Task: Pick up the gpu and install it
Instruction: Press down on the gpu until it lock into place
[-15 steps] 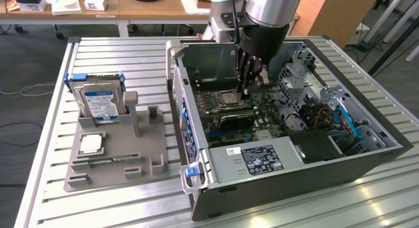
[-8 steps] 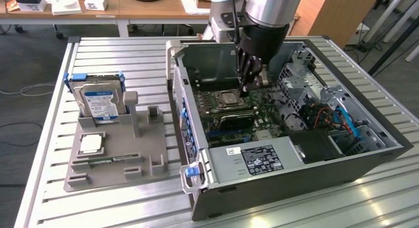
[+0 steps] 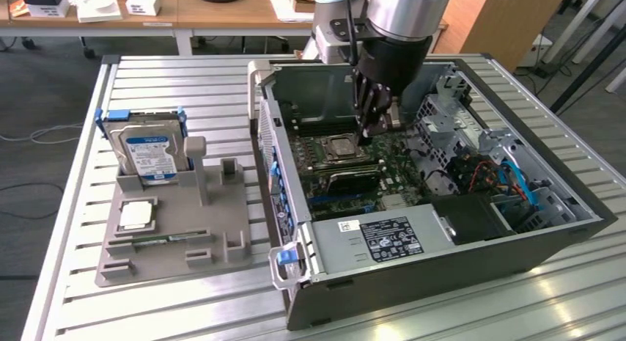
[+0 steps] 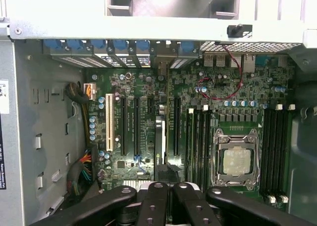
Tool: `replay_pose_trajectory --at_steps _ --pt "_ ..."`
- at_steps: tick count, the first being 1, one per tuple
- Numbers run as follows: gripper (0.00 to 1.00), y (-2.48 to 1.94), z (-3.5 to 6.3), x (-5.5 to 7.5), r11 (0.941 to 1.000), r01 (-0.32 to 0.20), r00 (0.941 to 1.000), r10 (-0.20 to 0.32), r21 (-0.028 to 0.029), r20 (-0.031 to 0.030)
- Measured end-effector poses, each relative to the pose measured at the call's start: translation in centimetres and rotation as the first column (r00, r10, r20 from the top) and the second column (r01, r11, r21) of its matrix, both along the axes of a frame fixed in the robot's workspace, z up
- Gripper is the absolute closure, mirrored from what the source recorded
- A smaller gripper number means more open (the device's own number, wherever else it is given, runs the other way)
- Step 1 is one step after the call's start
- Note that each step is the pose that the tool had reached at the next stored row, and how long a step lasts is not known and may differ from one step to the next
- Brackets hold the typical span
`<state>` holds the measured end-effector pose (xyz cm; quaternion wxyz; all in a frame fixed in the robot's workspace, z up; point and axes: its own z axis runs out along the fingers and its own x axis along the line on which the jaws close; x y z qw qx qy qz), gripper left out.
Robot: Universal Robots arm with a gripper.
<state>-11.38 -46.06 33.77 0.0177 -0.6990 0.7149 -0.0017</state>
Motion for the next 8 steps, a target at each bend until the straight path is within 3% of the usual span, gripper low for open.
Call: replay_pose_trajectory --at_steps 8 --pt "0.89 0.0 -0.37 0.0 0.9973 0.073 0.9973 -0.073 0.0 0.0"
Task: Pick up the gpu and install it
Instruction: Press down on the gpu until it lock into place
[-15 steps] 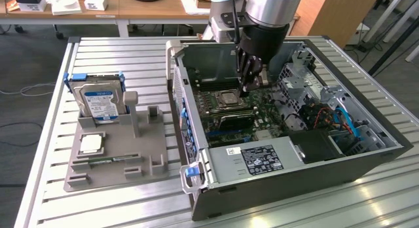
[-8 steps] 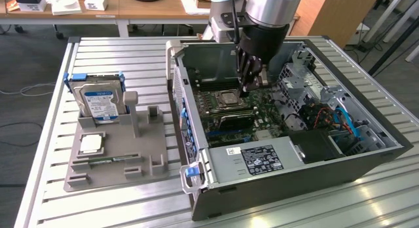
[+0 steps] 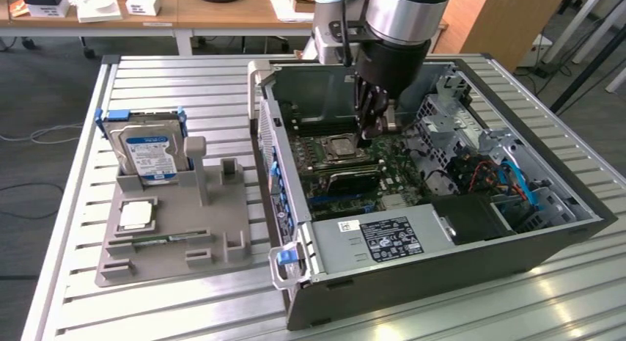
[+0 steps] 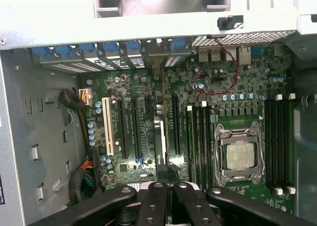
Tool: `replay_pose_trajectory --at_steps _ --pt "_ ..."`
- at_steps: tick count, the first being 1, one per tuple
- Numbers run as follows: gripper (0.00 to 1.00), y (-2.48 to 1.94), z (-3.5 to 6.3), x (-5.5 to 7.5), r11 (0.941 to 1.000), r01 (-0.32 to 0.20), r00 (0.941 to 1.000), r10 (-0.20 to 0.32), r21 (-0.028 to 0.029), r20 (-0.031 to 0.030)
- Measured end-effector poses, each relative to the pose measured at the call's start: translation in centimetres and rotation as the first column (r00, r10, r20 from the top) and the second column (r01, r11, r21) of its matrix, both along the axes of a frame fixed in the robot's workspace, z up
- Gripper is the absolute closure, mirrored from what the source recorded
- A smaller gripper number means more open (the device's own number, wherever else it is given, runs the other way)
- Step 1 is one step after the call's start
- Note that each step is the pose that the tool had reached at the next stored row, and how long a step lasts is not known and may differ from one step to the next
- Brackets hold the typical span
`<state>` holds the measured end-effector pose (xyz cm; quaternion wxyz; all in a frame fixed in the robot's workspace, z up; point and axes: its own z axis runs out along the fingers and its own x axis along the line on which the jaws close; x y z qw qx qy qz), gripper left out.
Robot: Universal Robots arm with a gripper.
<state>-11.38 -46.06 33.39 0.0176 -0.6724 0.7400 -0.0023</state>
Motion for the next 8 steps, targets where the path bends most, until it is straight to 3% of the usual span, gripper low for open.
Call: replay_pose_trajectory --at_steps 8 --pt "0.89 0.0 -0.72 0.0 1.0 0.001 1.0 -0.001 0.0002 0.0001"
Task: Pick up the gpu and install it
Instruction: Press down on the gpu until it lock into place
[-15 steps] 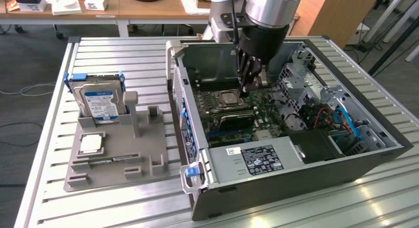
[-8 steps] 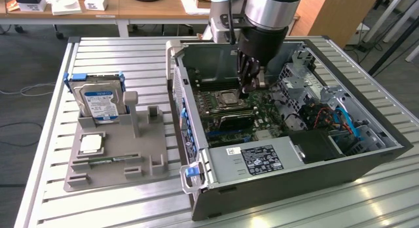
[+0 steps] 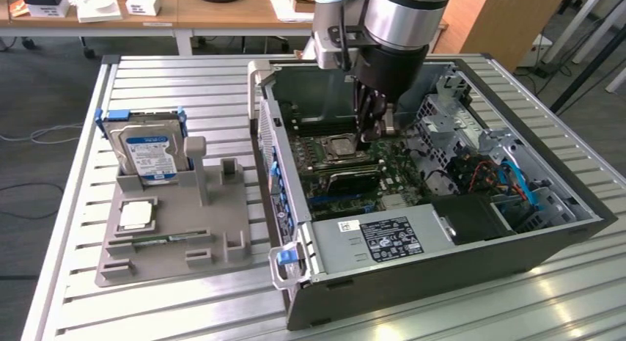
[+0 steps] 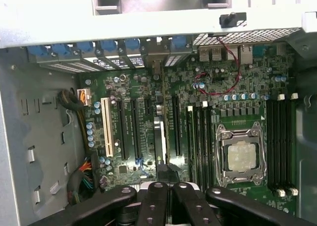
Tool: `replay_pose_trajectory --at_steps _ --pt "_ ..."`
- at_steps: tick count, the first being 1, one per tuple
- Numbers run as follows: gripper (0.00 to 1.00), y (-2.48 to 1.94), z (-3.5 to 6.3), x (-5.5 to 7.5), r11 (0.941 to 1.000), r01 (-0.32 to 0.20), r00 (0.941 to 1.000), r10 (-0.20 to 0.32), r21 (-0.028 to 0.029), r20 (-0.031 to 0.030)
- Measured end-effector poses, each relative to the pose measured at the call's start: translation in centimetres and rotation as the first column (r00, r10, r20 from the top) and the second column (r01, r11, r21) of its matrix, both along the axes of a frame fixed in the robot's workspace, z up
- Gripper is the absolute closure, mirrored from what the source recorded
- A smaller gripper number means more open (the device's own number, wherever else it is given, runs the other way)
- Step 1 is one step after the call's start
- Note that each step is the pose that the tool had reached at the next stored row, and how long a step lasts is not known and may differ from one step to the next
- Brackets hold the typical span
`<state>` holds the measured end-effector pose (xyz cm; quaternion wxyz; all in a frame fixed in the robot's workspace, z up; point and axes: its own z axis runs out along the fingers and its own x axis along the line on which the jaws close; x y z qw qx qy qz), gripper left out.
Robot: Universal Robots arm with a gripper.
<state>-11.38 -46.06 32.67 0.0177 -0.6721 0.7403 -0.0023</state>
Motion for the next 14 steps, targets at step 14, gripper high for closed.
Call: replay_pose_trajectory --at_steps 14 --pt "0.89 0.0 -1.55 -0.1 1.0 0.0 1.0 0.0 0.0 0.0"
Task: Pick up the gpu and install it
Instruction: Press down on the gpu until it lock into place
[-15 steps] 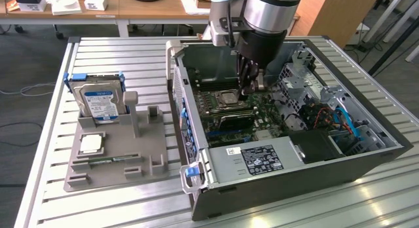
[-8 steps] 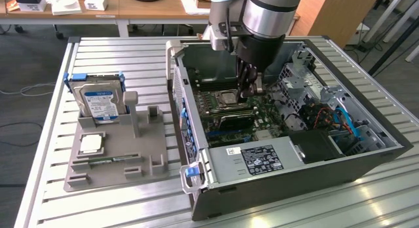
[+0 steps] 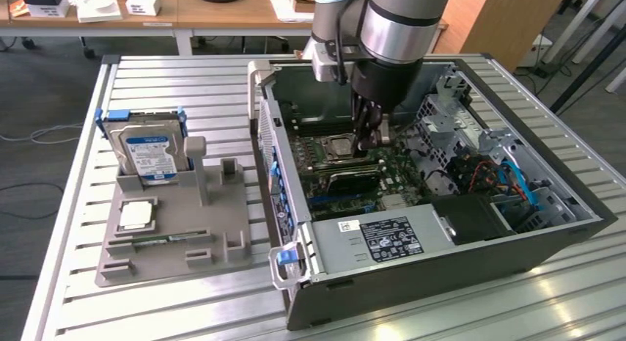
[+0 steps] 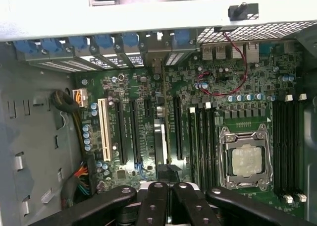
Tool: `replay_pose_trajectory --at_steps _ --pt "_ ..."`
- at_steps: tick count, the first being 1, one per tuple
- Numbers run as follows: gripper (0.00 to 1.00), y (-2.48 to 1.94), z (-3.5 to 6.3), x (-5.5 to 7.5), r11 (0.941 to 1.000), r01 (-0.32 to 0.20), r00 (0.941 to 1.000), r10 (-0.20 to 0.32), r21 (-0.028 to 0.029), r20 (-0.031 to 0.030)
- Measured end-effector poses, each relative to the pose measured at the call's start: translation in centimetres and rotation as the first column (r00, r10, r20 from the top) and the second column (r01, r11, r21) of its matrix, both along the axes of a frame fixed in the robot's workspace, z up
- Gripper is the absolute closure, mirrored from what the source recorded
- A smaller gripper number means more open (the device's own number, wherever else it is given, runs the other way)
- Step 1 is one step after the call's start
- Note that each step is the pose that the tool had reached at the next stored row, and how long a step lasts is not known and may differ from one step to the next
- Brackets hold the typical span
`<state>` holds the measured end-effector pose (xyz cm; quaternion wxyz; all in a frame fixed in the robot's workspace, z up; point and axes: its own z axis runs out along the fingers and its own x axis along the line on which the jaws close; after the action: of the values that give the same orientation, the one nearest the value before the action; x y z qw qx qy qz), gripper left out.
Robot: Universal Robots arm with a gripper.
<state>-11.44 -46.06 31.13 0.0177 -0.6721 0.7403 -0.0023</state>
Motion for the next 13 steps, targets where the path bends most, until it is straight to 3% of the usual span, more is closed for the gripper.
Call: replay_pose_trajectory --at_steps 13 --pt "0.89 0.0 -1.16 -0.4 1.0 0.0 1.0 0.0 0.0001 0.0"
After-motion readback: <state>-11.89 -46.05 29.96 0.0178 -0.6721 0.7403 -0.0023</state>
